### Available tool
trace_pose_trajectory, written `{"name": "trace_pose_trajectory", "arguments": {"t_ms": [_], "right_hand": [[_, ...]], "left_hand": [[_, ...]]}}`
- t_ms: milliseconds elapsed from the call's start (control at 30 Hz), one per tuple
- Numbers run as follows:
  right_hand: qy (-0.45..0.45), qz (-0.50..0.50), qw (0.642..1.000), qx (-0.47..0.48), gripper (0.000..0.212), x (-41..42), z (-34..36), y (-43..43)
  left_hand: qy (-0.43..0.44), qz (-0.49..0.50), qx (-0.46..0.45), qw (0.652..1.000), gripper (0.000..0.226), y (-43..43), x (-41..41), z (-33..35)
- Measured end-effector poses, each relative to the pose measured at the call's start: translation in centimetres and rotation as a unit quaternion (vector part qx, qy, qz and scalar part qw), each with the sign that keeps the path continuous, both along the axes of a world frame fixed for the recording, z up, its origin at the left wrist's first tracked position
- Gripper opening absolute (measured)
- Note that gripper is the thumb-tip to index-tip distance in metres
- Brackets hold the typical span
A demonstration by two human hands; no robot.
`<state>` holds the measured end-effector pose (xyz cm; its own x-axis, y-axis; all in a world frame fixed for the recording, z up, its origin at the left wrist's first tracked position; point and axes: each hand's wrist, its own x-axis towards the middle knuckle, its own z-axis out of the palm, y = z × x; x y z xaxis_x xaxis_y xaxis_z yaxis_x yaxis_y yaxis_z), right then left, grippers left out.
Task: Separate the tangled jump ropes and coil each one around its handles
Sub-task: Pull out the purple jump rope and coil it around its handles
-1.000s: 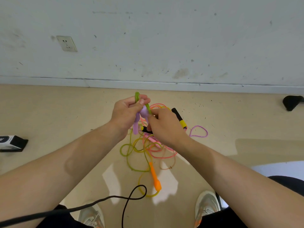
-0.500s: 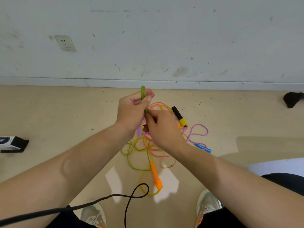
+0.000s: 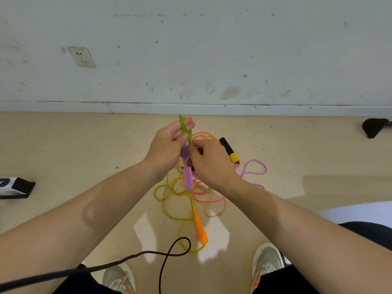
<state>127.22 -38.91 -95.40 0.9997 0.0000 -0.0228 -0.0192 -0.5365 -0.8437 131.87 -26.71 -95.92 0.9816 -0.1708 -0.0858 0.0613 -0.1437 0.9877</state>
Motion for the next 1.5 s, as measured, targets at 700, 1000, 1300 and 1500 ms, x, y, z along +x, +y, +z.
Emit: {"name": "trace_pose_trajectory", "arguments": {"t_ms": [700, 1000, 1300, 1500], "right_hand": [[-0.111, 0.086, 0.962, -0.236, 0.055, -1.4, -1.1, 2.0], [-0.078, 0.017, 0.996, 0.045, 0.015, -2.5, -0.6, 3.3], [0.077, 0.049, 0.983, 0.160, 0.041, -1.7, -2.0, 1.6], [0.117, 0.114, 0.966, 0.201, 0.030, 0.0, -1.6, -2.9]], "left_hand": [[0.130, 0.170, -0.170, 0.962, 0.039, -1.3, -0.1, 1.4], [0.108, 0.226, -0.201, 0.947, 0.037, -1.5, 1.2, 1.1], [0.178, 0.148, -0.303, 0.924, 0.022, -0.8, 2.3, 2.9], [0.191, -0.058, -0.279, 0.939, 0.030, 1.8, 1.9, 3.5]]}}
